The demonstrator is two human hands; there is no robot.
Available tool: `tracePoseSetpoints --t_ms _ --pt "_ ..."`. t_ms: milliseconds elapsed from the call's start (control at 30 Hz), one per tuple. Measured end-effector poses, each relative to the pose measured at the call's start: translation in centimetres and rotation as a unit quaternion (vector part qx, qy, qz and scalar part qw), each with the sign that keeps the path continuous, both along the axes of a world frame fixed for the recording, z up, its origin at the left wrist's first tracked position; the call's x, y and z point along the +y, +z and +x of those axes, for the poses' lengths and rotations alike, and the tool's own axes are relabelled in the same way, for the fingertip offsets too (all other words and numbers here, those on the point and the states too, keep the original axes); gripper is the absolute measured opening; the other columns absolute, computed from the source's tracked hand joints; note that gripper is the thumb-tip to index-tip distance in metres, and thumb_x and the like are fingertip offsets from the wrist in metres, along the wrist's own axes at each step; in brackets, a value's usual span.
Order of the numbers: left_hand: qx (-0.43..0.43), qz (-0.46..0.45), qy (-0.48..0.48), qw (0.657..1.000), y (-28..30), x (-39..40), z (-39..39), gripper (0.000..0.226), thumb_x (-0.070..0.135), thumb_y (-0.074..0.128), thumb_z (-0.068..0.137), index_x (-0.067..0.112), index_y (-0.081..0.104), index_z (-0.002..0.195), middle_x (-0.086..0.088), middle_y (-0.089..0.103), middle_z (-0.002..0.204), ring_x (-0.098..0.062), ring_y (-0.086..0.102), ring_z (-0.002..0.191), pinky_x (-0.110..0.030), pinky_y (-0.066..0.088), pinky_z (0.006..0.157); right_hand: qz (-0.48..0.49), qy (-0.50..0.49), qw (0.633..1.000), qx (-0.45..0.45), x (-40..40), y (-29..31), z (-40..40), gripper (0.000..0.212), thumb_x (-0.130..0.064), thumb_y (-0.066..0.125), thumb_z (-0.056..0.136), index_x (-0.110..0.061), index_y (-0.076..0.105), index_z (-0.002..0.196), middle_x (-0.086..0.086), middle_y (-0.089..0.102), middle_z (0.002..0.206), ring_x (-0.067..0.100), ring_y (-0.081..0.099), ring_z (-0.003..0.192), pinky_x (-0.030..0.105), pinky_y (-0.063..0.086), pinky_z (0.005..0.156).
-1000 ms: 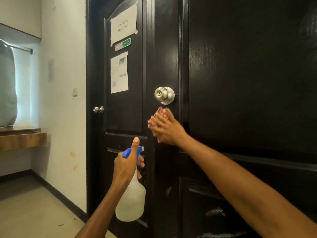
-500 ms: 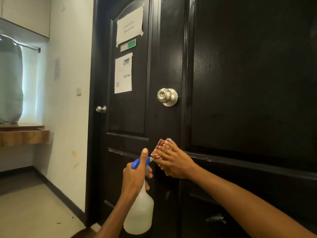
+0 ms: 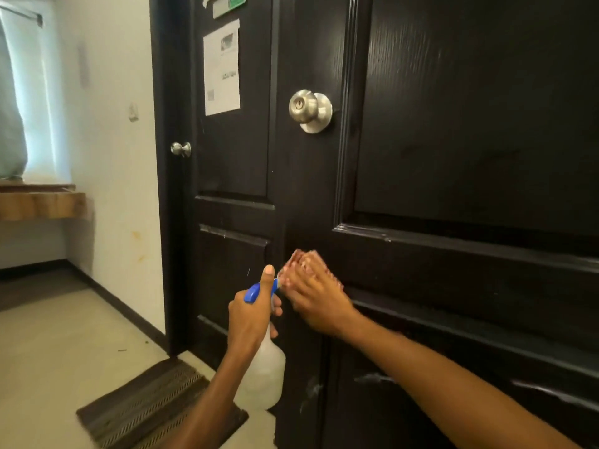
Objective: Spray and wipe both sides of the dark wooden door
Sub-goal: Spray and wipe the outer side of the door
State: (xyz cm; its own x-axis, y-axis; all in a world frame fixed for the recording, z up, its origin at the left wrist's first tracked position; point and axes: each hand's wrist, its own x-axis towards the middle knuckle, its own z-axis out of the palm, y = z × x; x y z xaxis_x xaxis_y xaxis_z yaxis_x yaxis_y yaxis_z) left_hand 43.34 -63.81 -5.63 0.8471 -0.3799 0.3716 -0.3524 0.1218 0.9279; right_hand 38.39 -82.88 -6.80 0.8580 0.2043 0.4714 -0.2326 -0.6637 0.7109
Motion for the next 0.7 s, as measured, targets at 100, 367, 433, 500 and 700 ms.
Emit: tracePoseSetpoints --t_ms 100,367,433,500,700 --pt "0.003 -0.006 0.021 1.000 -2.7 0.8 -0.4 0.071 0.069 0.045 0.085 0.002 0.069 0.077 -0.017 0.068 0.067 -0.027 0.065 0.055 -0.028 0.055 0.055 -0.059 -0.102 0.973 0.200 0.8 -7.8 0.2 0.072 -0.048 0.044 0.100 -0.023 0.012 0.160 0.011 -0.004 0.167 0.036 -0.015 0.152 0.063 -0.030 0.108" --pt "0.023 -0.001 0.031 0.999 -5.1 4.0 -0.9 0.070 0.068 0.046 0.086 0.004 0.069 0.071 -0.010 0.069 0.062 -0.021 0.061 0.047 -0.036 0.054 0.054 -0.007 -0.083 0.984 0.157 1.7 -6.2 -0.1 0.070 -0.039 0.052 0.096 -0.021 0.024 0.158 0.010 0.018 0.166 0.035 0.000 0.154 0.063 -0.018 0.116" --pt "0.021 -0.006 0.035 0.999 -4.3 4.0 -0.8 0.069 0.067 0.048 0.087 0.004 0.069 0.071 -0.010 0.069 0.062 -0.023 0.062 0.049 -0.037 0.054 0.054 0.029 -0.068 0.995 0.061 2.1 0.3 0.8 0.069 -0.038 0.048 0.098 -0.020 0.021 0.159 0.011 0.016 0.166 0.035 0.002 0.154 0.065 -0.006 0.118" --pt "0.019 -0.018 0.036 0.999 -3.6 3.9 -0.6 0.066 0.065 0.049 0.089 0.005 0.069 0.073 -0.010 0.068 0.062 -0.028 0.064 0.052 -0.039 0.056 0.055 0.033 -0.071 0.996 -0.036 2.6 7.3 2.2 0.066 -0.040 0.043 0.100 -0.020 0.020 0.159 0.012 0.014 0.167 0.035 0.003 0.154 0.065 -0.003 0.118" --pt "0.014 -0.025 0.033 0.999 -2.5 4.1 0.1 0.063 0.066 0.048 0.088 0.008 0.071 0.080 -0.010 0.068 0.065 -0.035 0.066 0.057 -0.042 0.057 0.056 0.042 -0.056 0.993 -0.098 2.3 9.8 3.5 0.059 -0.037 0.047 0.099 -0.020 0.034 0.155 0.013 0.023 0.164 0.035 0.011 0.153 0.063 -0.008 0.120"
